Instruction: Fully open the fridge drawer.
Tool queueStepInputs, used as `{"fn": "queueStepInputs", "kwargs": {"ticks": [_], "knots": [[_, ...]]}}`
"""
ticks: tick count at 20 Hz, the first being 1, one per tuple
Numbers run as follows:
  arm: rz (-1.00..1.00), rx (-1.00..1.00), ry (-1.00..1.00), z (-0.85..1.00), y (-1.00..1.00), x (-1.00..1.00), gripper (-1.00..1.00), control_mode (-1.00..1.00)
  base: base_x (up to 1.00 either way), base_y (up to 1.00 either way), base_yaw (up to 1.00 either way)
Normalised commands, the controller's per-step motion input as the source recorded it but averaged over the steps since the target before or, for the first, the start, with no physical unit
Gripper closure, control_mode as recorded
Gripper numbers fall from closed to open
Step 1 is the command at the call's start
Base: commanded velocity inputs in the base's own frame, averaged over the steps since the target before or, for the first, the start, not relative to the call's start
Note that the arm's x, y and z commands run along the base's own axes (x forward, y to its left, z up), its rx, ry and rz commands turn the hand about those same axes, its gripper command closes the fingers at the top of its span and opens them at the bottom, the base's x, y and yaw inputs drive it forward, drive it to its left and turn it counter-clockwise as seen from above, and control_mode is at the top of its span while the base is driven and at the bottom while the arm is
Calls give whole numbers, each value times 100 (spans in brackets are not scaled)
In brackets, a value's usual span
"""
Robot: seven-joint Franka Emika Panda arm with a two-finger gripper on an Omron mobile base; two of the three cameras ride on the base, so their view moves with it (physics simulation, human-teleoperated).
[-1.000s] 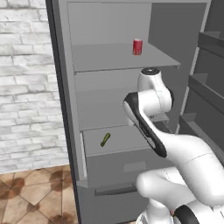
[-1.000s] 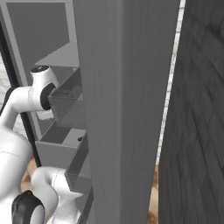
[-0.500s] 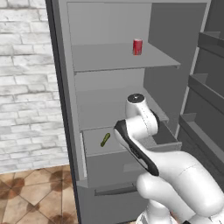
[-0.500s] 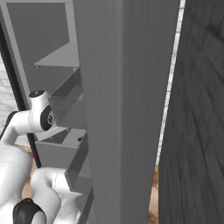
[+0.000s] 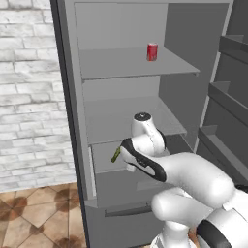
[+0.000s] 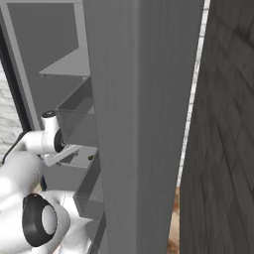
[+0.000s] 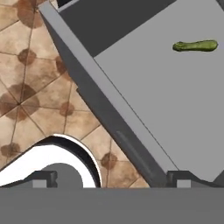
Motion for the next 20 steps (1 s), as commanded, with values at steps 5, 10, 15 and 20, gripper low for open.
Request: {"fn": "queueStepInputs", "kwargs": {"ticks": [5,10,15,20], "knots": [[6,-4,14,-17,13,8,-100,-100,0,0,0],[5,-3,3,-39,5,10,-100,-100,0,0,0],[5,0,0,-27,0,16,-100,-100,0,0,0],[4,0,0,-23,0,21,-100,-100,0,0,0]]}}
